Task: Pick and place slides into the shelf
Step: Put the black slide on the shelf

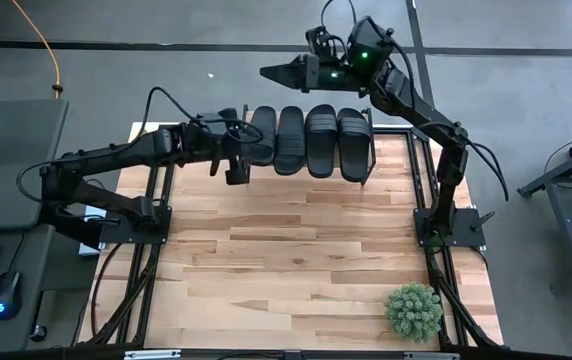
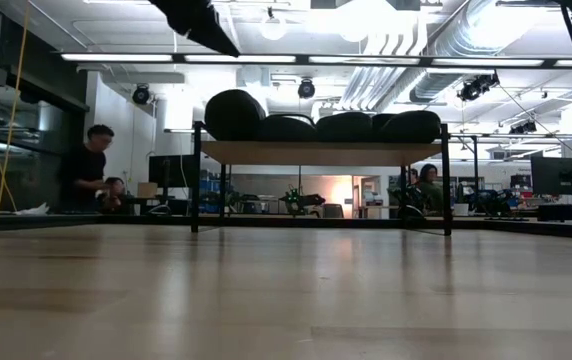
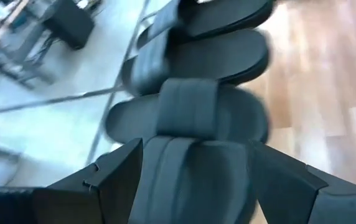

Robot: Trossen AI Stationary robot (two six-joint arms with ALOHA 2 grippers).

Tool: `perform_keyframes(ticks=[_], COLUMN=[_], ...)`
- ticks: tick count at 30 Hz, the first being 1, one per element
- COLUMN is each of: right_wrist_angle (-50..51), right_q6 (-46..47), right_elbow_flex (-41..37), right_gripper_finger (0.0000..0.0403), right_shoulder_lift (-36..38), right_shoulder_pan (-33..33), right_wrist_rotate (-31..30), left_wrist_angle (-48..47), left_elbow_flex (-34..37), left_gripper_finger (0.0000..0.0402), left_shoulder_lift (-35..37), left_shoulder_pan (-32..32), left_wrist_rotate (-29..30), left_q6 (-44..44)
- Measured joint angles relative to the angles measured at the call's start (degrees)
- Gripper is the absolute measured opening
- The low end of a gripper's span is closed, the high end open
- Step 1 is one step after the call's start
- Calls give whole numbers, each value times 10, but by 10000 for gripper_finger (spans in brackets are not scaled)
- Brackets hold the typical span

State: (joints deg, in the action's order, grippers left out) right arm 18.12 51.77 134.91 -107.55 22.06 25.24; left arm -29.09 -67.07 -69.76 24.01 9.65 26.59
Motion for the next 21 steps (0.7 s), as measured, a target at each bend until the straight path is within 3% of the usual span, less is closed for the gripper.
perform_keyframes(ticks=[4, 11, 21], right_wrist_angle=[77, 211, 308], right_q6=[-33, -108, -195], right_elbow_flex=[0, 0, 0], right_gripper_finger=[252, 252, 252], right_shoulder_lift=[0, 0, -27], right_shoulder_pan=[0, 0, -2], right_wrist_rotate=[-18, -54, -118], left_wrist_angle=[-8, -55, -170], left_elbow_flex=[-4, -19, -147], left_gripper_finger=[266, 266, 255], left_shoulder_lift=[0, 20, 41], left_shoulder_pan=[0, 0, 0], left_wrist_rotate=[38, 39, 39], left_q6=[1, -40, -93])
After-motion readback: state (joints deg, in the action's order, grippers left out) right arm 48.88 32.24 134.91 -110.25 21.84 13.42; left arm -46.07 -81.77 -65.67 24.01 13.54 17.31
